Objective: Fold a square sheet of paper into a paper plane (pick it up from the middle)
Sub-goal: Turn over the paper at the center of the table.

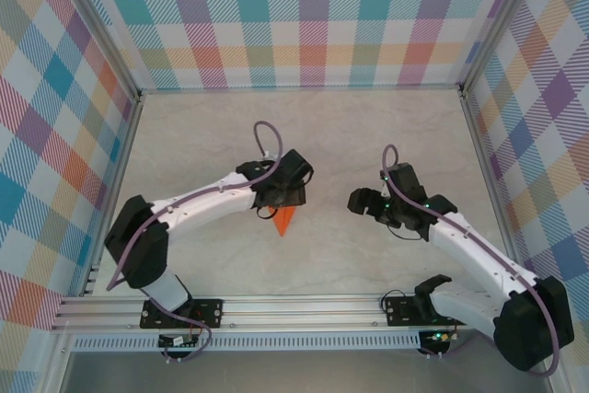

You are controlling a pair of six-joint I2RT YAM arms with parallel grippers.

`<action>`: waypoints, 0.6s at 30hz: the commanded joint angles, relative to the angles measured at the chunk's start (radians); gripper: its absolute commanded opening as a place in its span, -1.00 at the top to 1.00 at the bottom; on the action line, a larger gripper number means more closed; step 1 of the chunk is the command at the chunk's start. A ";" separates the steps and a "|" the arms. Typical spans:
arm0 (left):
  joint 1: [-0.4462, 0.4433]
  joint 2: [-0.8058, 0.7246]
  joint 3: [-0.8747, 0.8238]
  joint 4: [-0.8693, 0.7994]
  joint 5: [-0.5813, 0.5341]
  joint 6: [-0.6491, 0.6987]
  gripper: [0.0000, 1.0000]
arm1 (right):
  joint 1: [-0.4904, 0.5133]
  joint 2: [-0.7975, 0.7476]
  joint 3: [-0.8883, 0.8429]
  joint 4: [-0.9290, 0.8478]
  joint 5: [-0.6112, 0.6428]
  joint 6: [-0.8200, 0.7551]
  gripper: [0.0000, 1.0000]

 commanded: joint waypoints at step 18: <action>0.328 -0.415 -0.465 0.289 0.251 0.031 -0.86 | 0.354 0.494 0.386 -0.032 0.129 0.031 -0.57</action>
